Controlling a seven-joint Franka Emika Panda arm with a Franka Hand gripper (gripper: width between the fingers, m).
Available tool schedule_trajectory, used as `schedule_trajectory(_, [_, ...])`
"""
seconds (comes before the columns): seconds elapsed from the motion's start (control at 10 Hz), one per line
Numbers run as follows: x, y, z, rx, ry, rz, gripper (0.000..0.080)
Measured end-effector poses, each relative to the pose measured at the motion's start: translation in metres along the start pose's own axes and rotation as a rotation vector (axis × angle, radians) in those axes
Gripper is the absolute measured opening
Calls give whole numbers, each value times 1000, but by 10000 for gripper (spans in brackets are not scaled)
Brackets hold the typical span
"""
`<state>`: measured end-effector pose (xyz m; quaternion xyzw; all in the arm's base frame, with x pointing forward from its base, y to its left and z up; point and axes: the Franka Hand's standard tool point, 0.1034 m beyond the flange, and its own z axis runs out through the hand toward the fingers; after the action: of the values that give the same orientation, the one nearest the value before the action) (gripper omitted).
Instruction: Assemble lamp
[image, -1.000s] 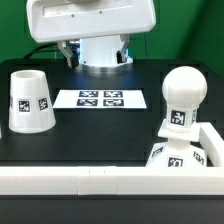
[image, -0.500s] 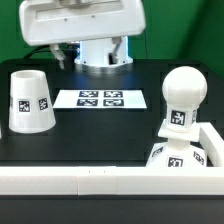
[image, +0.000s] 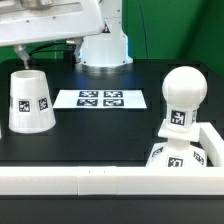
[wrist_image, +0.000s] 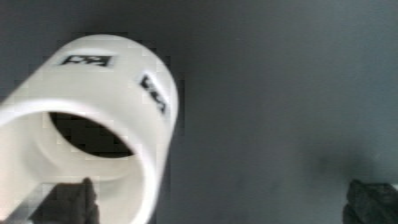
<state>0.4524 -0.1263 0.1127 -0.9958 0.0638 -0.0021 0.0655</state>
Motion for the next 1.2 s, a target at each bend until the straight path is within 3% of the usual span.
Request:
schedule_trajectory(0.6, [0,6,31,-20,-26,-10,699])
schedule_trajectory(0.8, [0,3,33,-19,-32,-12,699])
schedule_trajectory(1.1, [0,3,34,-19,-33,-14,304])
schedule_trajectory(1.2, [0,3,34,-19,-34,-14,304])
